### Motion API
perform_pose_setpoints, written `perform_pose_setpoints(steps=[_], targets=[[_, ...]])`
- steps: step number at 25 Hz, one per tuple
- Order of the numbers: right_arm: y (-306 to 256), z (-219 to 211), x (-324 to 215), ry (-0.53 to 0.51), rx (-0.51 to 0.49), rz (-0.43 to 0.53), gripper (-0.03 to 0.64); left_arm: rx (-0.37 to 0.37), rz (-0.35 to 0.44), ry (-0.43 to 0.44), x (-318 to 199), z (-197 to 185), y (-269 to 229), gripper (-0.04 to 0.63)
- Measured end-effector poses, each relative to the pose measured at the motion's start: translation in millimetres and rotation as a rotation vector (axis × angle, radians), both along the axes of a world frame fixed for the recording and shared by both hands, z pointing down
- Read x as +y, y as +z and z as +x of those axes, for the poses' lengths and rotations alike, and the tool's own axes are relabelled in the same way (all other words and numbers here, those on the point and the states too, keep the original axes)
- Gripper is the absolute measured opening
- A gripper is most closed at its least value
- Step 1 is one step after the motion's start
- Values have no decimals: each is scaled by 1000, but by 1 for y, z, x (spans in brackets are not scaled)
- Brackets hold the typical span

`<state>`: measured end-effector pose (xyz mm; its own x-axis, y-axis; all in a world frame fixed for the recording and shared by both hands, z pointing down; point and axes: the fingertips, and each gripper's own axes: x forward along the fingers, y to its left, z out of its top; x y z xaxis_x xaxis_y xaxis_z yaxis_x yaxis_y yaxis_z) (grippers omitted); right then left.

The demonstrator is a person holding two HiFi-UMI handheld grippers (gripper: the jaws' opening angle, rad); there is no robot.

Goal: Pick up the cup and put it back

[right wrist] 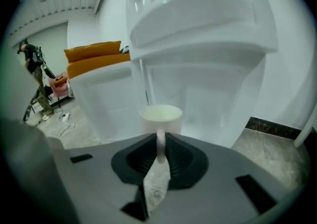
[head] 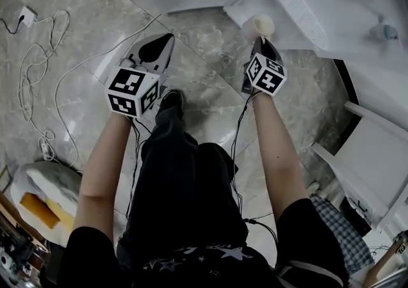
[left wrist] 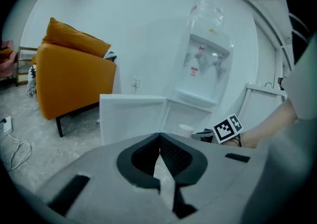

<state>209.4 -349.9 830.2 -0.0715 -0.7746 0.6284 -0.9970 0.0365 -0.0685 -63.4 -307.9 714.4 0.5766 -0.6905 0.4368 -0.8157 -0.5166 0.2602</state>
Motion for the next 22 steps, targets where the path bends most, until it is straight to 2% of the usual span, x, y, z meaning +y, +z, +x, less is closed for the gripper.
perform_pose_setpoints(steps=[5,8,12,19,22], targets=[[-90,-38,48,-89,-75,30,49,1,-23,-31,52,-3,-68,9],[-154,-48,78,-136,-107,65,49,-2,-2,-52,86,2,-121,9],[-240,-46,116,-191,-136,115,49,1,30,-118,133,11,-196,9],[-368,-32,180,-252,-159,160,49,71,44,-250,212,21,-306,9],[-411,-25,205,-247,-178,177,49,50,56,-271,236,20,-340,9]])
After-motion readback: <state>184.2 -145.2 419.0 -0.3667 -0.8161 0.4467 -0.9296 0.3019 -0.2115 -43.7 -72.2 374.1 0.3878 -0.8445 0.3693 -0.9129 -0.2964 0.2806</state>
